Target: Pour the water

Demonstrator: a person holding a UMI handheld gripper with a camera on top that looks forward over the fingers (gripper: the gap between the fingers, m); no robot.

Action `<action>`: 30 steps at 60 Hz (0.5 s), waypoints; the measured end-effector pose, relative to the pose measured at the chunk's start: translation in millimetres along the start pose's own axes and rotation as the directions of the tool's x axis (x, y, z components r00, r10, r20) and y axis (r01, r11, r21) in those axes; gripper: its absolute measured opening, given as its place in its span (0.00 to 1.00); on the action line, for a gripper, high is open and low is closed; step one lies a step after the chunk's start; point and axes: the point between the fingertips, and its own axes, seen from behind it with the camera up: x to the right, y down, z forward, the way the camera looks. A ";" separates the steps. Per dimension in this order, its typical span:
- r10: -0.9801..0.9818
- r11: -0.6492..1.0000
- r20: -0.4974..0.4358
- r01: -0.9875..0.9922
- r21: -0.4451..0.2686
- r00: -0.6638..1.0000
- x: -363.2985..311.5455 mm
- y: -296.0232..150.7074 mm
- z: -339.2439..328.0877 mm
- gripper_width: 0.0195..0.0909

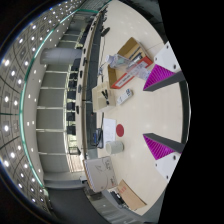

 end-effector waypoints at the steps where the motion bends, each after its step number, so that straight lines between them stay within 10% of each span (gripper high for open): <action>1: 0.002 1.000 -0.008 -0.002 0.000 1.000 11.1 2.1 2.5 0.94; 30: 0.076 0.997 -0.006 -0.076 0.006 0.997 173.7 26.6 126.5 0.93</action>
